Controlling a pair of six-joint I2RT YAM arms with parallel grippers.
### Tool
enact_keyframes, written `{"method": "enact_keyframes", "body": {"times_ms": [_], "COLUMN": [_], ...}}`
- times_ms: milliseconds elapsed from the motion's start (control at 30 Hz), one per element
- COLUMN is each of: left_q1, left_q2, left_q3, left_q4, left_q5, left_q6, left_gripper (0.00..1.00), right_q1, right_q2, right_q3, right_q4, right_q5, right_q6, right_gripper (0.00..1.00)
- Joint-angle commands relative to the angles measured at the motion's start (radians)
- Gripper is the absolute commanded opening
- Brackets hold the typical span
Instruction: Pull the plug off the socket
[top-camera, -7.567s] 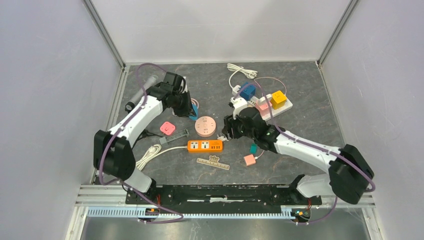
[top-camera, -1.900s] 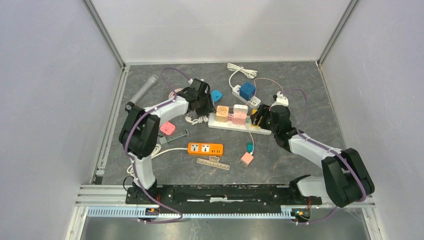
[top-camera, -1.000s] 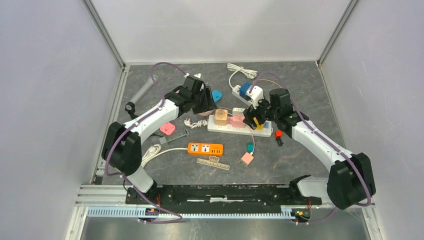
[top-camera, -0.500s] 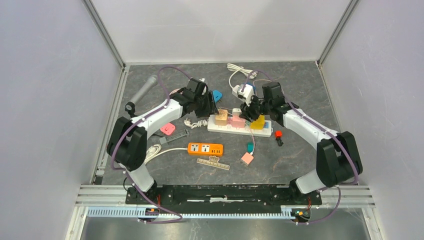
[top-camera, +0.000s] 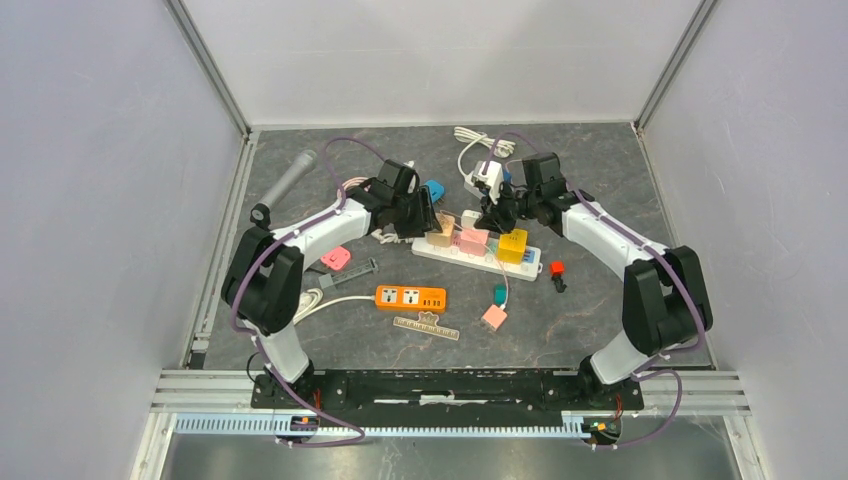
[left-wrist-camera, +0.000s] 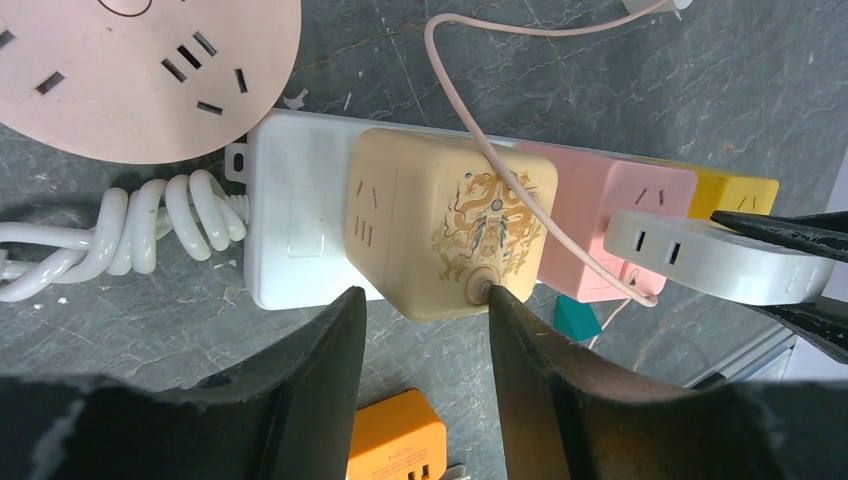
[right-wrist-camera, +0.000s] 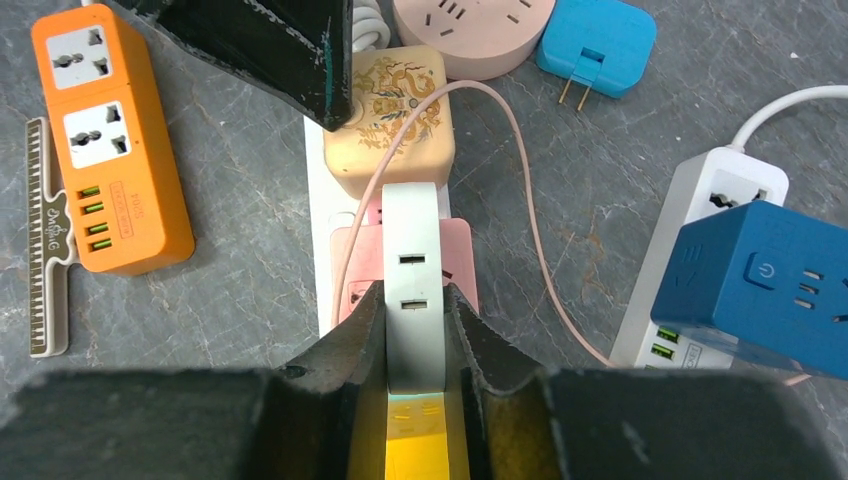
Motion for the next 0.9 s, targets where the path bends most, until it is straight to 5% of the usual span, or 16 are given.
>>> {"method": "enact_keyframes", "body": {"times_ms": [0, 500, 867], "left_q1": [-0.009, -0.009, -0.009], "left_q2": [0.048, 0.056, 0.050], "left_q3": [-0.023, -0.028, -0.025], "left_q4": [-0.022, -0.048, -0.049], "left_q5": [-0.042, -0.086, -0.088], "left_q6": [0.029, 0.044, 0.042], "left_gripper": [0.54, 0.53, 0.53], "right_q1": [-0.014, -0.060, -0.081], "right_q2": [0.016, 0.107, 0.075], "right_q3": [0.058, 0.158, 0.056], "right_q4": [0.025, -0.055, 0.161], "right_q5": [-0.138, -0.281, -0.318], "right_q6": [0.019, 0.140, 0.456], "right_gripper": [0.00, 0.00, 0.00]}}
